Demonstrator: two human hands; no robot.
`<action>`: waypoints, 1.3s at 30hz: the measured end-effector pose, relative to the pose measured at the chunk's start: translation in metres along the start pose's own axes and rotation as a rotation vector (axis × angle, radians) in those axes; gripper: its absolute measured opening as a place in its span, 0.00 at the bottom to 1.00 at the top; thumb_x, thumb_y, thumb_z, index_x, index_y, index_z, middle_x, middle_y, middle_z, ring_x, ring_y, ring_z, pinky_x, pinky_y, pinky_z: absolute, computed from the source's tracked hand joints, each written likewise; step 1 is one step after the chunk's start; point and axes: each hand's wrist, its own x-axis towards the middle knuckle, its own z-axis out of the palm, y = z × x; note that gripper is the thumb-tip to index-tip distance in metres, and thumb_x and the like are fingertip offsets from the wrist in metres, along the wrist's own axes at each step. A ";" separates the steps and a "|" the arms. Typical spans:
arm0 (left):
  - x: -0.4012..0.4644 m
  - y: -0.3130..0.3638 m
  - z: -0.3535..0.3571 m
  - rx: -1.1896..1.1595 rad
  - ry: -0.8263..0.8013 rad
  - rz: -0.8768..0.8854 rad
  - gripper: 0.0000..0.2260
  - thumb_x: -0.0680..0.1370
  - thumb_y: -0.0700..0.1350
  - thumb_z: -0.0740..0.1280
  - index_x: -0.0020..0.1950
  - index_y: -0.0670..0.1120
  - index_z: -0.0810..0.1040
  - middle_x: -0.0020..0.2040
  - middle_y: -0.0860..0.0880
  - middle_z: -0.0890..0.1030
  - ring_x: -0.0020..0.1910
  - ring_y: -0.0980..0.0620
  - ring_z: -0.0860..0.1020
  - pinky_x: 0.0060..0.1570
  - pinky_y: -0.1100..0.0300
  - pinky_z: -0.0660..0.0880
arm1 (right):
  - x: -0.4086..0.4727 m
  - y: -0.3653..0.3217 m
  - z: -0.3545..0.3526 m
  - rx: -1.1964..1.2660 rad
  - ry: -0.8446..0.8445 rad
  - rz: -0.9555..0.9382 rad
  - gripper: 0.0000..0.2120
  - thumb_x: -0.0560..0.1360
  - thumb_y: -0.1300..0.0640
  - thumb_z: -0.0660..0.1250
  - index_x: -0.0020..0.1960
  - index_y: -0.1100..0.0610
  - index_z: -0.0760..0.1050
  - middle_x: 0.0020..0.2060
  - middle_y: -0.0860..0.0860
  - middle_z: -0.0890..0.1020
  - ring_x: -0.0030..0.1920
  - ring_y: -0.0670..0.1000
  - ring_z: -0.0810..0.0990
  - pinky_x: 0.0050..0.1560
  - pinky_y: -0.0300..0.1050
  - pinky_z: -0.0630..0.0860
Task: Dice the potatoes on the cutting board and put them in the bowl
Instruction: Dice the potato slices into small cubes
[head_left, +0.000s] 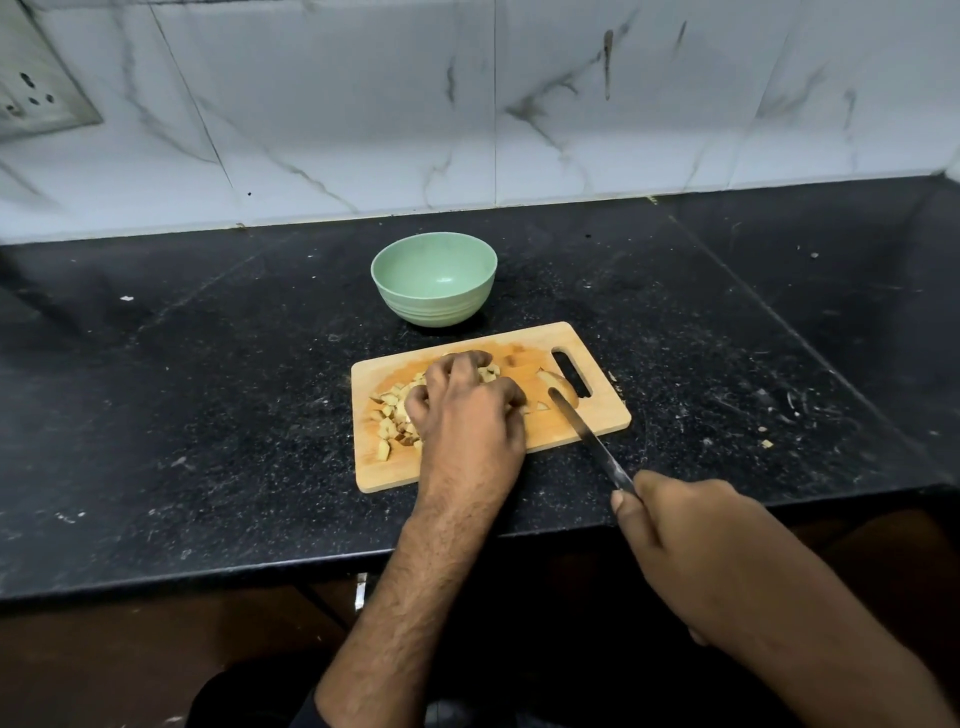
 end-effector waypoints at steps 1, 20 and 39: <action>0.000 -0.003 -0.001 0.011 0.014 -0.017 0.09 0.77 0.50 0.70 0.56 0.57 0.82 0.71 0.52 0.68 0.73 0.51 0.58 0.71 0.43 0.52 | 0.001 0.000 0.002 0.001 -0.002 -0.002 0.18 0.83 0.41 0.49 0.39 0.48 0.63 0.33 0.47 0.76 0.32 0.42 0.74 0.32 0.38 0.66; -0.002 -0.036 -0.018 -0.064 0.209 -0.060 0.12 0.78 0.52 0.70 0.61 0.55 0.81 0.65 0.57 0.74 0.67 0.55 0.65 0.61 0.55 0.55 | 0.026 -0.030 0.008 0.117 -0.019 -0.100 0.16 0.83 0.39 0.49 0.46 0.47 0.68 0.33 0.48 0.77 0.31 0.47 0.77 0.43 0.50 0.80; 0.001 -0.006 0.002 -0.032 0.142 0.086 0.13 0.77 0.60 0.69 0.58 0.57 0.80 0.61 0.58 0.74 0.63 0.55 0.66 0.59 0.53 0.58 | 0.045 0.000 0.005 0.140 -0.008 -0.044 0.17 0.82 0.38 0.52 0.46 0.48 0.70 0.34 0.48 0.79 0.33 0.50 0.80 0.44 0.52 0.81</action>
